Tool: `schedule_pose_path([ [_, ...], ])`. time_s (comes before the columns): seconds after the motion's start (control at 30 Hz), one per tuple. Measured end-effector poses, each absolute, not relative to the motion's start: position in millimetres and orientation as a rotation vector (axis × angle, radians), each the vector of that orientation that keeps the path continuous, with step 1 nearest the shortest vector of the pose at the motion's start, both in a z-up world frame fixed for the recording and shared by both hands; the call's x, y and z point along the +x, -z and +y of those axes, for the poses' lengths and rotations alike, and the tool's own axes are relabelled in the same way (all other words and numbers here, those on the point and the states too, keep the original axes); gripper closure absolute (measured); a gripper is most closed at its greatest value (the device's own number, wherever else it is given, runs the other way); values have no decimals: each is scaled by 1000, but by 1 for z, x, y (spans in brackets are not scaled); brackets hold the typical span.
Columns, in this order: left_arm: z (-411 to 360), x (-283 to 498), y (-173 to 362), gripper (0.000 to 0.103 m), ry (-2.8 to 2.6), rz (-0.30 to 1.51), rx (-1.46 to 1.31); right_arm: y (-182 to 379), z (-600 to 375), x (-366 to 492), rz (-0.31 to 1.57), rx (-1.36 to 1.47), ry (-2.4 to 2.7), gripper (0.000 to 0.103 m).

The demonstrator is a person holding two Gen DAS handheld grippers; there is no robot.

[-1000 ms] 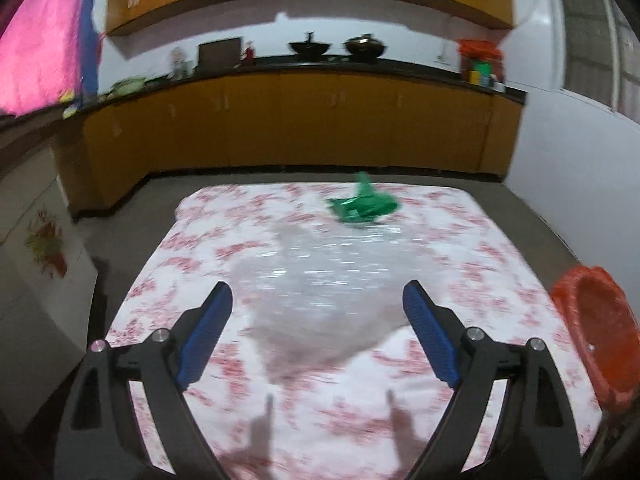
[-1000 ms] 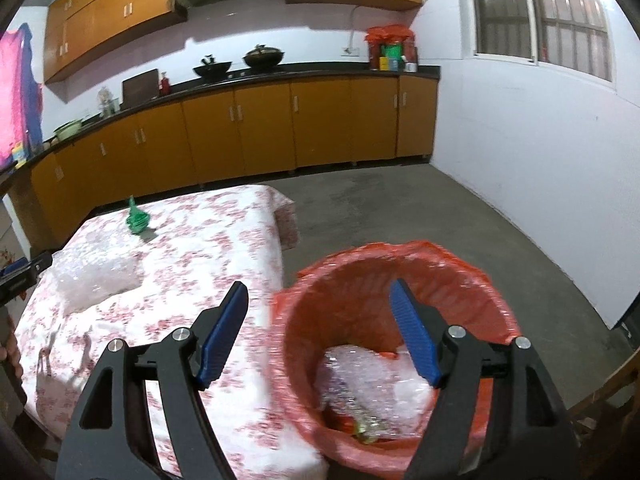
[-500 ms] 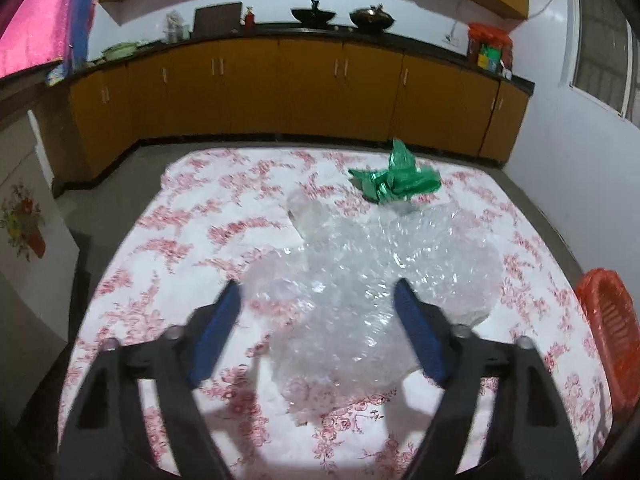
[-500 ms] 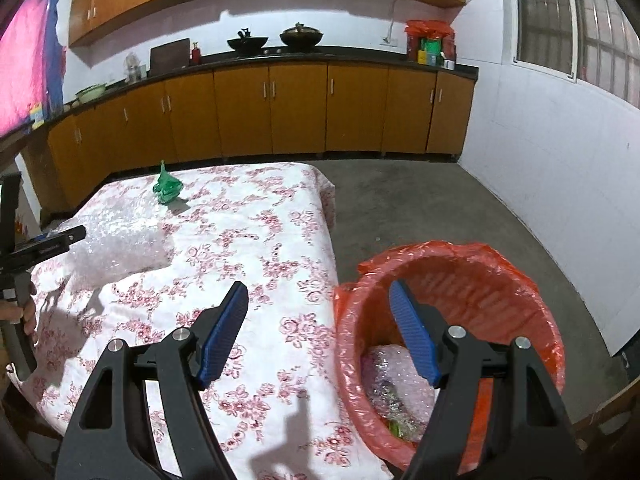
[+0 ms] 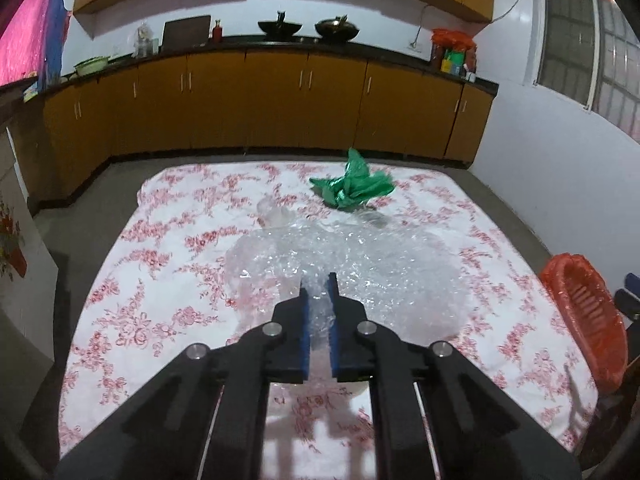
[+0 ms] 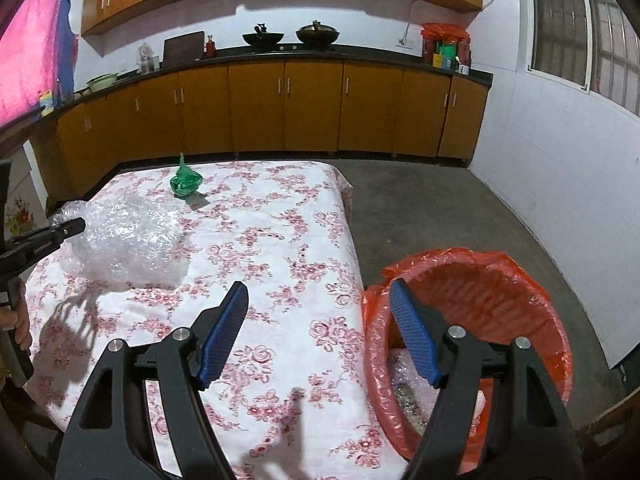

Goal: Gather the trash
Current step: 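Hold the bubble wrap in the left tool while the right tool grasps the clear plastic bag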

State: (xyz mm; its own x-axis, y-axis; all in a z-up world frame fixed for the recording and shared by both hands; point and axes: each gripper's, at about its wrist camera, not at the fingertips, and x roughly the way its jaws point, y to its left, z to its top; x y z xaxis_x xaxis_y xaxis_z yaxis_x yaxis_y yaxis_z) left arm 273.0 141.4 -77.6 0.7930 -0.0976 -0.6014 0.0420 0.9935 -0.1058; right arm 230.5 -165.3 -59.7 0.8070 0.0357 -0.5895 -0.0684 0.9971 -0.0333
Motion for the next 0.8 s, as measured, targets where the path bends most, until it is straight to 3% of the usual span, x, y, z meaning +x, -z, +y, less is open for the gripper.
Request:
schedule_pose_path([
  [0.8, 222, 193, -5, 95, -47, 427, -190, 55, -56, 250, 592, -107, -238, 30],
])
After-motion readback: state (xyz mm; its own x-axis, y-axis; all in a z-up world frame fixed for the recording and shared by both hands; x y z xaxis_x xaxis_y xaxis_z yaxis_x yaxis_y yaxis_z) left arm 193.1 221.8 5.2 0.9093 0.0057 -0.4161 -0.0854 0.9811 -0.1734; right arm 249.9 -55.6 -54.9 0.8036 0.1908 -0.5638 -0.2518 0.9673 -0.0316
